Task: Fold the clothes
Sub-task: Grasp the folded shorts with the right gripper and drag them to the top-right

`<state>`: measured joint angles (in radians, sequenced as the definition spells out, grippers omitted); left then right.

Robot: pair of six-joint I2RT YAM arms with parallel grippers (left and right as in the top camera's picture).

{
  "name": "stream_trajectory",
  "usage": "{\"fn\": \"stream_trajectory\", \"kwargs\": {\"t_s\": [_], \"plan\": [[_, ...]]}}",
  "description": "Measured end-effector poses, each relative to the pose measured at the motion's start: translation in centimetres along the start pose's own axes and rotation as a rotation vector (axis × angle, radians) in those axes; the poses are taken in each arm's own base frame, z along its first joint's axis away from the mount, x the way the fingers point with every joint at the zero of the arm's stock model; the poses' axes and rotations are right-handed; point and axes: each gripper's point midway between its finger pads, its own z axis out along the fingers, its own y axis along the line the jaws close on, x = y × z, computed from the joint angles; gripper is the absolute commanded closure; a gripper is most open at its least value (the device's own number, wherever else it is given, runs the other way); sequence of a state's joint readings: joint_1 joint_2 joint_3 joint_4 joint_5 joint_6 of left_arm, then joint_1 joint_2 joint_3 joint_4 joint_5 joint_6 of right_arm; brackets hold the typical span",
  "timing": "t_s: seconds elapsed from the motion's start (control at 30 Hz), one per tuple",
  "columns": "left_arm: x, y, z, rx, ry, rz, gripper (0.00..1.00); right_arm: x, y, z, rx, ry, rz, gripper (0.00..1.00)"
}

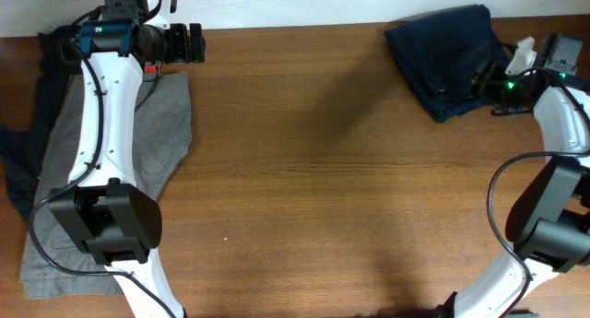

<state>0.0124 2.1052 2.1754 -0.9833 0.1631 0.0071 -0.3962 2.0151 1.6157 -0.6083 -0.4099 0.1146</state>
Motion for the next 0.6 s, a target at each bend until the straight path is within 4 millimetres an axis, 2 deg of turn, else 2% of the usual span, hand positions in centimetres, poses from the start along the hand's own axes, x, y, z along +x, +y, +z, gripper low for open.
{"fn": "stream_trajectory", "kwargs": {"t_s": [0.07,0.2,0.27,0.33,0.4,0.6], "plan": [[0.0,0.0,0.0,0.000,-0.001,0.000,0.01,-2.7,0.9,0.7,0.070,-0.111,-0.176,0.00],[0.0,0.0,0.0,0.000,-0.002,0.000,0.01,-7.4,4.2,3.7,0.134,-0.332,-0.422,0.01],[-0.1,0.0,0.1,0.000,-0.004,0.000,0.01,-8.3,4.8,5.6,0.143,-0.395,-0.481,0.01],[0.0,0.1,0.6,0.000,-0.001,0.000,0.01,-9.2,4.6,7.3,0.151,-0.462,-0.508,0.01],[0.0,0.2,1.0,-0.001,0.001,-0.001,0.01,-9.5,3.8,8.7,0.162,-0.499,-0.521,0.02],[0.1,0.2,1.2,0.000,0.003,0.000,0.01,-7.4,1.0,13.3,0.184,-0.470,-0.508,0.01]]}}
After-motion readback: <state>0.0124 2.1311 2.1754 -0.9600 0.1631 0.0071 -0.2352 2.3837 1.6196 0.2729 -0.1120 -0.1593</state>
